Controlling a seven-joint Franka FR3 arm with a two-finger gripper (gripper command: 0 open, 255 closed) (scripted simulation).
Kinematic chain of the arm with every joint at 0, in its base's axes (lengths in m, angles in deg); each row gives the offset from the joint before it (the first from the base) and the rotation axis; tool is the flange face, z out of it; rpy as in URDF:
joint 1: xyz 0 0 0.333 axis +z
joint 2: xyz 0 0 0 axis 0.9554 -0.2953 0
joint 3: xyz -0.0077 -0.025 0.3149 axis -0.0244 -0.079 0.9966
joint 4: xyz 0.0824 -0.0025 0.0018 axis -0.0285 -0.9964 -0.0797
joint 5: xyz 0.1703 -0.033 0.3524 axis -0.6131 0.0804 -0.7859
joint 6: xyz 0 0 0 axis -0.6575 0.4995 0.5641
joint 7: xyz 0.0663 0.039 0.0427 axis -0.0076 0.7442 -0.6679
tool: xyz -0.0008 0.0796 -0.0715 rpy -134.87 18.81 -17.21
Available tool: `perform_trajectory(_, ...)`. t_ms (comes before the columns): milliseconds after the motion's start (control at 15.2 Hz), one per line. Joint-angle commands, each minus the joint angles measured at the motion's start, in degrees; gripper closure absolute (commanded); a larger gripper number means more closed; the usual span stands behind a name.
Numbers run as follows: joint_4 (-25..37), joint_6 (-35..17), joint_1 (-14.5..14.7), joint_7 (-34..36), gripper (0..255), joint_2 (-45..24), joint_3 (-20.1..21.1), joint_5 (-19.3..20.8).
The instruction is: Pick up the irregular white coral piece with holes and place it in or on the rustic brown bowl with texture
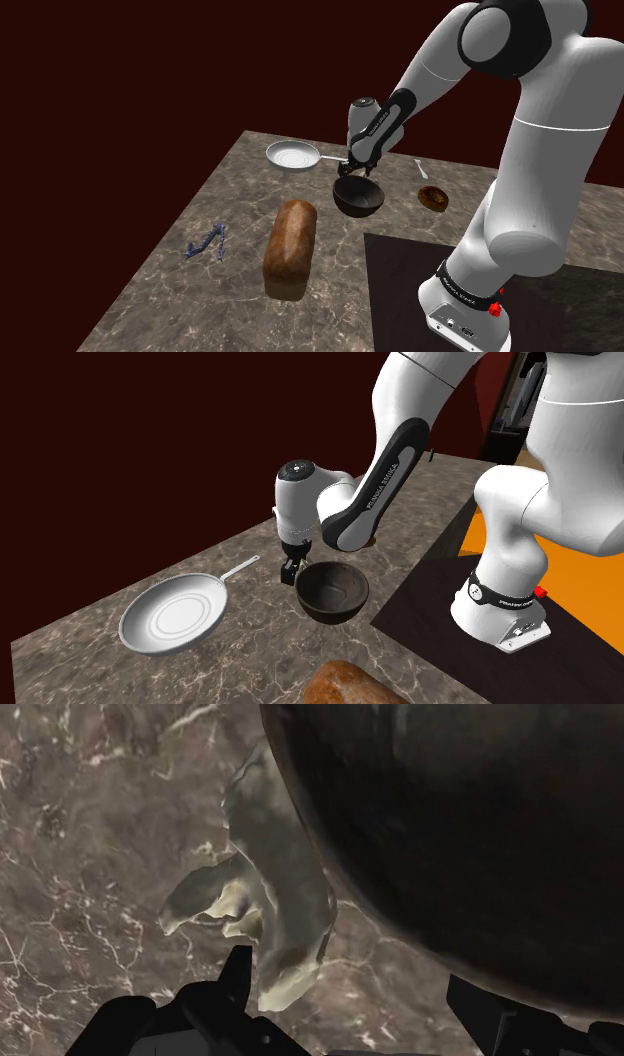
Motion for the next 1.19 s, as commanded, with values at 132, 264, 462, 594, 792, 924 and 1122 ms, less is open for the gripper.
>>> perform_trajectory(132, 0.0, 0.0, 0.0, 0.0, 255, 0.0, 0.0, 0.0)
perform_trajectory(264, 0.0, 0.0, 0.0, 0.0, 255, 0.0, 0.0, 0.0)
perform_trajectory(462, 0.0, 0.0, 0.0, 0.0, 255, 0.0, 0.0, 0.0)
perform_trajectory(594, 0.0, 0.0, 0.0, 0.0, 255, 0.0, 0.0, 0.0)
perform_trajectory(792, 0.0, 0.8, 0.2, 0.1, 255, 0.9, -0.2, 0.3)
perform_trajectory(924, 0.0, 2.5, 0.6, 0.2, 255, 2.6, -0.6, 1.0)
perform_trajectory(1122, 0.1, 5.0, 1.0, 0.4, 255, 5.2, -1.1, 2.0)
